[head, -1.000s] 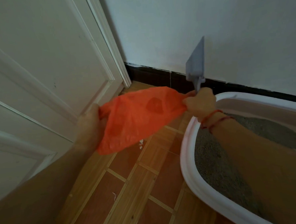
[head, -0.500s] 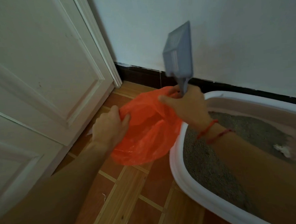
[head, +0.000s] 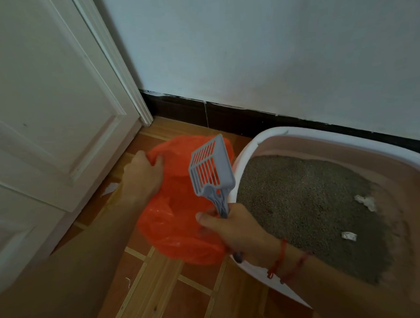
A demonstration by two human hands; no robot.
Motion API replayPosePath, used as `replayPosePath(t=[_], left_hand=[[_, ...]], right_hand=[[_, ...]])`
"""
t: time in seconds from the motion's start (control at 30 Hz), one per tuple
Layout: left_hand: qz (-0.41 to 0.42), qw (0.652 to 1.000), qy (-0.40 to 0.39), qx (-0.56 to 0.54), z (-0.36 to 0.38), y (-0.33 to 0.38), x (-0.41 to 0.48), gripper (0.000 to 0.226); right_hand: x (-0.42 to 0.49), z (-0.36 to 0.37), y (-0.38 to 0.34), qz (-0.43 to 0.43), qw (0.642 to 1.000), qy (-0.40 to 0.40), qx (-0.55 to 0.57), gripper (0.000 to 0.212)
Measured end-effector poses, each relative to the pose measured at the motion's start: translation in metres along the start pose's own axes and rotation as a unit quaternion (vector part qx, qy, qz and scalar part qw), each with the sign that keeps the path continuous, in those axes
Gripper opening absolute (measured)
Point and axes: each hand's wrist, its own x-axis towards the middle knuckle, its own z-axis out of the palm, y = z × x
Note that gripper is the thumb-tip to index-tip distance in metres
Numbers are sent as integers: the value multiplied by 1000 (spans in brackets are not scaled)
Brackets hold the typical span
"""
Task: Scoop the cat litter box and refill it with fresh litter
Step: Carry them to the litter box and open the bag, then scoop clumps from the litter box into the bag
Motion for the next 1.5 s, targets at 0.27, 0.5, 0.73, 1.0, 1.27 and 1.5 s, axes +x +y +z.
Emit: replayPosePath(t=[0.27, 0.5, 0.73, 1.0, 1.27, 1.5], left_hand=[[110, 977, -112, 145, 13, -22, -36, 20], [69, 991, -114, 10, 16, 7, -39, 23], [55, 988, -135, -44, 23, 27, -45, 26], [49, 980, -112, 160, 57, -55, -9, 30], [37, 990, -123, 54, 29, 10, -51, 28], [44, 991, -127, 15, 24, 18, -60, 25]], right_hand=[[-12, -2, 9, -38, 995, 14, -94, 30], [-4, -48, -9, -50, 989, 112, -87, 35], [-2, -113, -22, -96, 951, 240, -167, 30], [-20, -186, -21, -74, 906, 292, -297, 21], [-45, -223, -5, 16, 805, 268, -530, 25], [-50, -227, -2, -15, 722, 259, -642, 22]])
